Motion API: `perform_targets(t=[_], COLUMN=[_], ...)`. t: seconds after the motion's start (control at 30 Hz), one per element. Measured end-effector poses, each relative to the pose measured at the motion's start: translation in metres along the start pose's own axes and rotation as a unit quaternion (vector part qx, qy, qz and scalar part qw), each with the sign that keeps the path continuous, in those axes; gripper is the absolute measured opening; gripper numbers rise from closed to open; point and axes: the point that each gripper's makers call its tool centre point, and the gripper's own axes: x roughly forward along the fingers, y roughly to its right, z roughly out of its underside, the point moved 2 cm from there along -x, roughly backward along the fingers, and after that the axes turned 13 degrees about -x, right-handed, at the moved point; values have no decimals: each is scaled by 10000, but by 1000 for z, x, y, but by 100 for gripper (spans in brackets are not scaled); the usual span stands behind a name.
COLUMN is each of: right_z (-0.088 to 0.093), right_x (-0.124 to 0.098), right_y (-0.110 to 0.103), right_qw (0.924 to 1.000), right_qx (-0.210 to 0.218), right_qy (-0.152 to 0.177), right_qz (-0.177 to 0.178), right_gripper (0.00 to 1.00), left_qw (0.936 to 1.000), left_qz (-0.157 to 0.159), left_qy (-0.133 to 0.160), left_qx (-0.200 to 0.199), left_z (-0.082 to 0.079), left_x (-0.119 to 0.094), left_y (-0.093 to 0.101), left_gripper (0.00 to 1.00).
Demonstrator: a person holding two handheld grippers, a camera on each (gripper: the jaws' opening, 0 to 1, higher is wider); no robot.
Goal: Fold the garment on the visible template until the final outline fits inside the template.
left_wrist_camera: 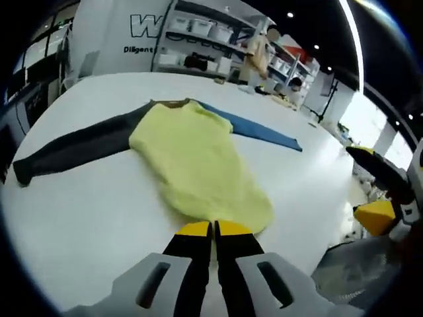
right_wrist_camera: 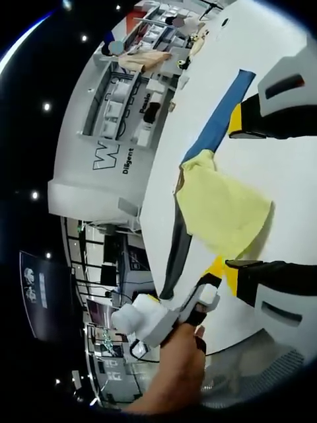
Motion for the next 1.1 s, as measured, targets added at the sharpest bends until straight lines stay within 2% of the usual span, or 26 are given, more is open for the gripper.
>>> perform_targets(t=[0.4, 0.6, 0.7, 0.9, 1.0, 1.03, 1.1], right_z=[4, 6, 7, 9, 10, 11, 12], right_x=[1, 2, 2, 3, 3, 3, 3], right_y=[-2, -3, -4, -4, -3, -3, -3], right_qw=[9999, 9998, 9997, 9996, 9995, 9995, 9995], right_qx=[-28, -45, -51, -42, -43, -37, -24], right_qy=[-107, -174, -196, -259, -280, -286, -305], right_qz=[-35, -87, -98, -111, -101, -95, -99], right_gripper=[72, 71, 70, 69, 69, 69, 69], left_qw=[9971, 9954, 9946, 9916, 9907, 9900, 9895], left_qz=[478, 578, 606, 651, 620, 545, 513], left_qy=[509, 692, 778, 1084, 1178, 1276, 1318], left_qx=[-313, -308, -314, -269, -275, -264, -284], left_z=[-59, -83, -96, -141, -156, -170, -177], left_x=[-9, -8, -8, -4, -1, 1, 2], left_y=[28, 35, 37, 37, 32, 25, 19], left_gripper=[0, 0, 0, 0, 0, 0, 0])
